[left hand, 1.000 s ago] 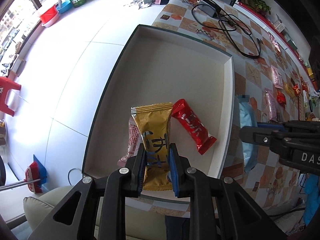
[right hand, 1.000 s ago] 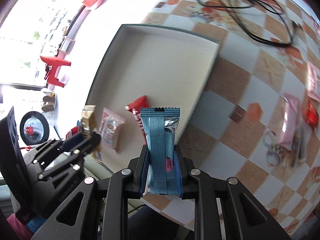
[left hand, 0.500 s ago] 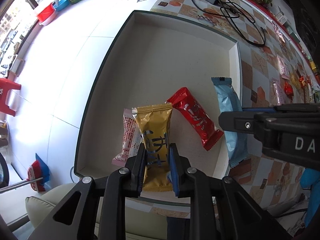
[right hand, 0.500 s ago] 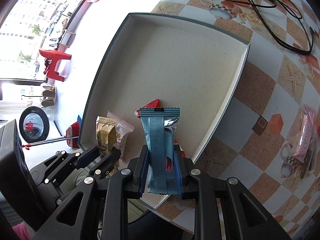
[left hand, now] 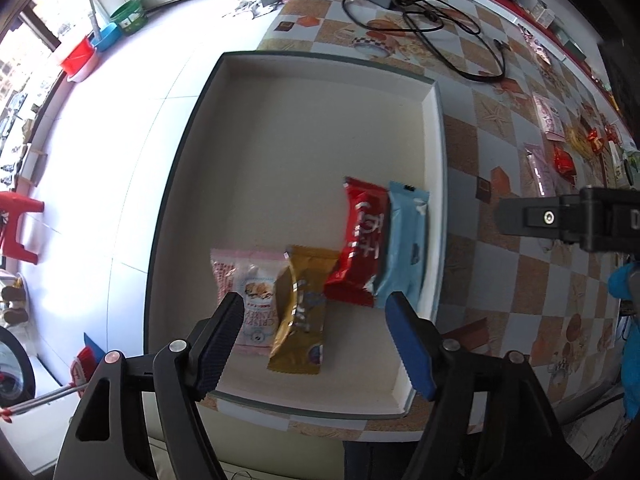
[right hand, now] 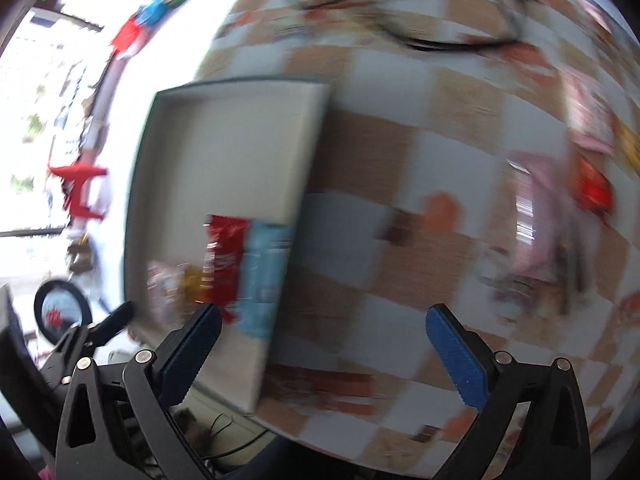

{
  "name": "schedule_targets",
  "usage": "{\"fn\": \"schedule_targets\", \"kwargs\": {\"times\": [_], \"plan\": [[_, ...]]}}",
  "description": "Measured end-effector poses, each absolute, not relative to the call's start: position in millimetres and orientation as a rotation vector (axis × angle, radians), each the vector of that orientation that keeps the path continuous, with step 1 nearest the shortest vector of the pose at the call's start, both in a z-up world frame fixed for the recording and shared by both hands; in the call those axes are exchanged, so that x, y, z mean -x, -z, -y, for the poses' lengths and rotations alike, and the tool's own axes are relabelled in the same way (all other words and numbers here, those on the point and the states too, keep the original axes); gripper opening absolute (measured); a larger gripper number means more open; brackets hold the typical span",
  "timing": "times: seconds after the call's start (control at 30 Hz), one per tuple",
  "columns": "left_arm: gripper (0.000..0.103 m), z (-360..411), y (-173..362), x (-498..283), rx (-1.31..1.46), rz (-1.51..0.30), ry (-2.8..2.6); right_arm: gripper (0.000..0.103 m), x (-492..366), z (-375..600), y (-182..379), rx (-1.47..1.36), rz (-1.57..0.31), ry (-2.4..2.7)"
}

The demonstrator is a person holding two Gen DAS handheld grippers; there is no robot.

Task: Organize snacks
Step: 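Move both tools back over the snack pile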

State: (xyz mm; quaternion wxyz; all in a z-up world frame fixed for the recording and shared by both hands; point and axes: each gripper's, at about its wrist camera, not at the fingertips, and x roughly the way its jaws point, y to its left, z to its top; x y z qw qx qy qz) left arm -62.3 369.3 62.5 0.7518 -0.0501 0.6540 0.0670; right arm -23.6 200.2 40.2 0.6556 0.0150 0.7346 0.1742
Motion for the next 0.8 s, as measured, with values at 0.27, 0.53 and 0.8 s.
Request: {"fn": "schedule_targets", "kwargs": {"times": [0.27,0.53,0.8], "plan": [[0.078,-335.1,-68.8,48.1,0.077,-1.423,-0.092,0.103,-0.5,-102.9,-29.2,-0.107,-1.68,-0.147],[0.078,-301.5,-68.7,35.5,0.04,-1.442,-0.048,0.103,-21.4,-39.1,-22.0,-0.209,-1.682,-0.05],[0.078,-273.5,-65.2,25.0,-0.003,-1.471,-0.025,0.103,-62.7,13.9,-19.3,-0.273,-1.66,0.025]]}}
